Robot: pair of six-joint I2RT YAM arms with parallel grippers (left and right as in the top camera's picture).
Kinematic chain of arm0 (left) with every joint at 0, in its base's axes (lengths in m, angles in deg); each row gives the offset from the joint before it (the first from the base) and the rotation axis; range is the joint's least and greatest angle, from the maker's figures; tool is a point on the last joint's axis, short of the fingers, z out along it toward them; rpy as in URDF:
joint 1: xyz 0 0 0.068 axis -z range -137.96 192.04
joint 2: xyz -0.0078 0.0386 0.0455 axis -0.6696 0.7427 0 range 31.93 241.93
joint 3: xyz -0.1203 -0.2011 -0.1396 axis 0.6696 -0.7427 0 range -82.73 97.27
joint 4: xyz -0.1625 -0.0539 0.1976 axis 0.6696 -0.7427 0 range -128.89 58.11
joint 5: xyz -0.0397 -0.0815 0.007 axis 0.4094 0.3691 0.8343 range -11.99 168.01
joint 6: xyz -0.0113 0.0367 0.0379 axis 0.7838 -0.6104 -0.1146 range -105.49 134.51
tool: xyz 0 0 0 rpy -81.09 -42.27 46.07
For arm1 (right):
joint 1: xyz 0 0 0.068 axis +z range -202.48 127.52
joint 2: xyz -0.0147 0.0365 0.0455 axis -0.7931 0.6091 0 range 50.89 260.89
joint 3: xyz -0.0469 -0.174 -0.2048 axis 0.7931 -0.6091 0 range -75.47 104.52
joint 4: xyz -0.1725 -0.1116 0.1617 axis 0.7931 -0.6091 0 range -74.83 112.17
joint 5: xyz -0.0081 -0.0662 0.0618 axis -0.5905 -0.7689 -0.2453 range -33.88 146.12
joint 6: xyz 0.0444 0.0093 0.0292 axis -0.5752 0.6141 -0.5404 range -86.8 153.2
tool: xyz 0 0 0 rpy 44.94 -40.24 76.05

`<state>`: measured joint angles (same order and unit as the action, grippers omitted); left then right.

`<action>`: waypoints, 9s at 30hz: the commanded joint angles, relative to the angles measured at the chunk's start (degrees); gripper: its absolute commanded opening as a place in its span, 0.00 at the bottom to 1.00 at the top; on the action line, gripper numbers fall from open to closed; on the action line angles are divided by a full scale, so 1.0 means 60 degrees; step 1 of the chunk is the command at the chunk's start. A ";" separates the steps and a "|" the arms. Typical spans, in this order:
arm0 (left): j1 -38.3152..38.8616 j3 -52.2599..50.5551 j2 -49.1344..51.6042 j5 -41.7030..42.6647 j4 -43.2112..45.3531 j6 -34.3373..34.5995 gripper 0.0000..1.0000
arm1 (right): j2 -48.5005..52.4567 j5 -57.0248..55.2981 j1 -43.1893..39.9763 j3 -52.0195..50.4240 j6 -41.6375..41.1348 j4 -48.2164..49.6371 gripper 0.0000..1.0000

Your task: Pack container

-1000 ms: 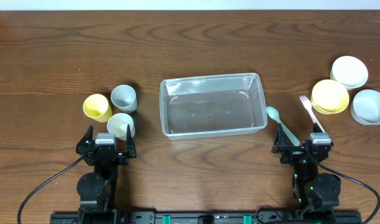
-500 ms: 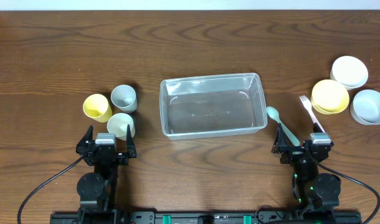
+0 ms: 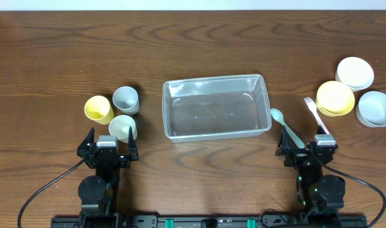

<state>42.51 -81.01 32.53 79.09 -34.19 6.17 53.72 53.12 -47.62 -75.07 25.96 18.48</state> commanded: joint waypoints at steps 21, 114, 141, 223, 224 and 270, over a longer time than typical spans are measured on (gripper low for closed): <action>-0.0058 0.9639 0.8189 0.0750 -0.7879 0.2262 0.98 | 0.7537 0.0914 -0.0036 0.7165 -0.0816 -0.5231 0.99; 0.4900 1.4316 1.8546 0.0390 -0.8659 0.2375 0.06 | 1.1333 -0.0346 -0.2069 1.0306 -0.0678 -0.7967 0.99; 0.3679 1.7183 1.6338 -0.1118 -1.0313 0.2146 0.67 | 1.1333 -0.0317 -0.2069 1.0306 -0.0674 -0.8138 0.99; 0.5909 1.0670 1.6083 0.0277 -0.7675 0.1679 0.34 | 1.1333 -0.0317 -0.2069 1.0306 -0.0674 -0.8247 0.99; 0.5909 1.0670 1.6083 0.0255 -0.7657 0.1672 0.34 | 1.1333 -0.0317 -0.2069 1.0306 -0.0674 -0.8247 0.99; -0.1177 1.3934 1.8710 0.0710 -1.0265 0.2466 0.48 | 1.1333 -0.0313 -0.2069 1.0306 -0.0674 -0.8258 0.99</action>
<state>35.75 2.74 144.29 82.80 -95.92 20.73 122.07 51.39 -59.42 -13.61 22.11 -30.94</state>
